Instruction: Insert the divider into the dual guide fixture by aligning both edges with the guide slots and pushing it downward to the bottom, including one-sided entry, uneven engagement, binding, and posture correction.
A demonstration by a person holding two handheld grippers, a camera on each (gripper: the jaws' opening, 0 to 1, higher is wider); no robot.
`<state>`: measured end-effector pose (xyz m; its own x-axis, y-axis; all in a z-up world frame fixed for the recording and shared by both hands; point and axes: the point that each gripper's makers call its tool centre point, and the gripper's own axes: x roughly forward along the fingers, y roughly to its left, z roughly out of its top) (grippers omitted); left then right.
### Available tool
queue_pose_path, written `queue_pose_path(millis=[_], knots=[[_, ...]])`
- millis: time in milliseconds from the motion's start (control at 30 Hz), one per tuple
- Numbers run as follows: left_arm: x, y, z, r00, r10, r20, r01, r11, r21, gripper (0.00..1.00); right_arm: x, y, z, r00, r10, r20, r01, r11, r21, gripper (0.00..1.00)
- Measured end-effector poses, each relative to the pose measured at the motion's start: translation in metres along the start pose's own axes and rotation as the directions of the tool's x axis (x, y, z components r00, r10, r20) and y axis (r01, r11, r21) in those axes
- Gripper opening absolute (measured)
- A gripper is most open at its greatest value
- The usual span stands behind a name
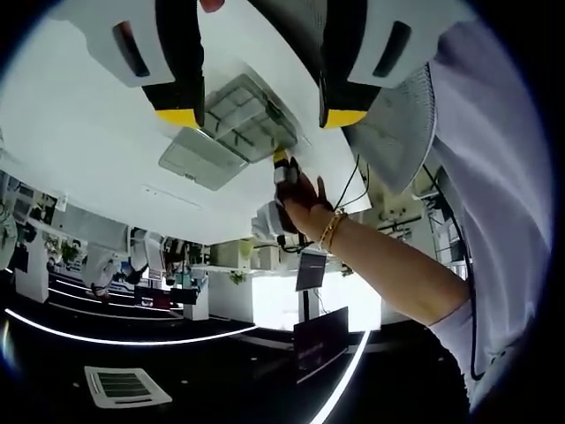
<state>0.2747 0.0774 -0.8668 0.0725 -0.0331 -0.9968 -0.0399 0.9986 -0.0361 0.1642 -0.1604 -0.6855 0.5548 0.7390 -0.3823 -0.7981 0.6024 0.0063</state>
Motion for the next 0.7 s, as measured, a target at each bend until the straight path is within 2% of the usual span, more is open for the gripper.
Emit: queue_pose_path(millis=[267, 500, 700], knots=[[-0.0046, 0.0067, 0.0037, 0.999, -0.026, 0.024, 0.027, 0.999, -0.030, 0.30, 0.0002, 0.0005, 0.0014, 1.000, 0.000, -0.005, 0.000, 1.000, -0.008, 0.49], [-0.0061, 0.0045, 0.0022, 0.992, -0.113, 0.055, 0.118, 0.990, -0.082, 0.30, 0.0005, 0.0018, 0.0029, 1.000, 0.002, -0.012, -0.002, 1.000, -0.016, 0.49], [-0.0100, 0.0066, 0.0025, 0.987, -0.139, 0.075, 0.146, 0.985, -0.090, 0.30, 0.0024, 0.0046, 0.0058, 1.000, 0.009, -0.019, -0.009, 0.999, -0.030, 0.49]])
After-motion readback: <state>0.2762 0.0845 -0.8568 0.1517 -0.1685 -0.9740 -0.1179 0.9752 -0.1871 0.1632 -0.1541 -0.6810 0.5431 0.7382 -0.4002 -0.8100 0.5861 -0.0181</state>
